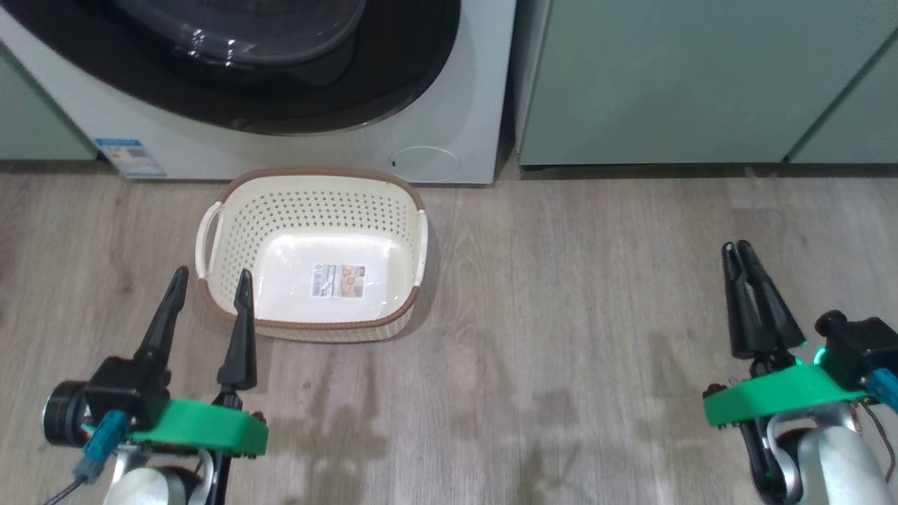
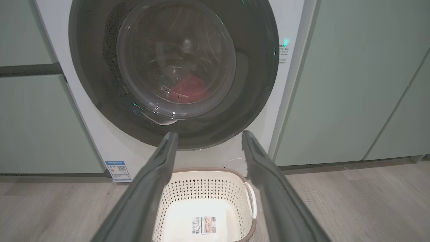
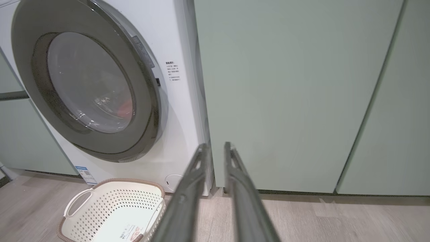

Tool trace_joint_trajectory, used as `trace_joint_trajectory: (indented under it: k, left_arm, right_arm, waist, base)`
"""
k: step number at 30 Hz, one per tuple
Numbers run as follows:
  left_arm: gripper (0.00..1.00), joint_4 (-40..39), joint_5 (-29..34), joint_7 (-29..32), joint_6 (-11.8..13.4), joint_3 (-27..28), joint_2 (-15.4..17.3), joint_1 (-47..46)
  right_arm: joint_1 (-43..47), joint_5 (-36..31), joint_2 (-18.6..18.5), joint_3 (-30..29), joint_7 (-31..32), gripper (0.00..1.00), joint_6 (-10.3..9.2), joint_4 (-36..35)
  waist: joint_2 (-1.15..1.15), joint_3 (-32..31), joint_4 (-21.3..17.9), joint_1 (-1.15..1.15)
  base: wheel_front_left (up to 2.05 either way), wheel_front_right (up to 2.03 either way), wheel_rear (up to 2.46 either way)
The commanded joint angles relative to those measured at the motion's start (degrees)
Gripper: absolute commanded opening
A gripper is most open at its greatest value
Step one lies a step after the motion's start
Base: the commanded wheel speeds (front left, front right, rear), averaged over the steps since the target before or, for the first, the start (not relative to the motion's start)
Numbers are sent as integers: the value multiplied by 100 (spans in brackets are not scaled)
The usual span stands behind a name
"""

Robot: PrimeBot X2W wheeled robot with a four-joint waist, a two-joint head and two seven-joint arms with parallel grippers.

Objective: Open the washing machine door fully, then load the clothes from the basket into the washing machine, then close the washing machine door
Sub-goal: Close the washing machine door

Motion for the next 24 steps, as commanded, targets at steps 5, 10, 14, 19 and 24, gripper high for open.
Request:
trace_joint_trajectory:
  k: [5, 10, 14, 19, 24]
  left_arm:
    - [100, -254, -62, -99, 64, 173, 26, -431]
    - [100, -295, -118, -152, 46, 147, -30, -660]
    - [100, -283, -173, -192, -6, 84, -107, -894]
    - [100, -230, -234, -220, -56, 48, -197, -1130]
    - [100, -253, -284, -229, -131, 36, -313, -1369]
  right_arm:
    - [-695, -168, -22, 207, 57, 0, 0, -146]
    - [-1760, -54, -116, 487, 374, 0, 0, 204]
    - [-2822, 264, -314, 770, 662, 0, 0, 857]
    - [-3813, 439, -450, 1102, 779, 0, 0, 1599]
    - [-4810, 604, -547, 1441, 763, 0, 0, 2503]
  waist:
    - [0, 228, 370, 0]
    - [0, 534, 760, 0]
    - [0, 847, 1104, 0]
    - [0, 1133, 1432, 0]
    - [0, 1443, 1752, 0]
  base:
    - [0, 0, 0]
    - [0, 0, 0]
    - [0, 0, 0]
    - [0, 0, 0]
    - [0, 0, 0]
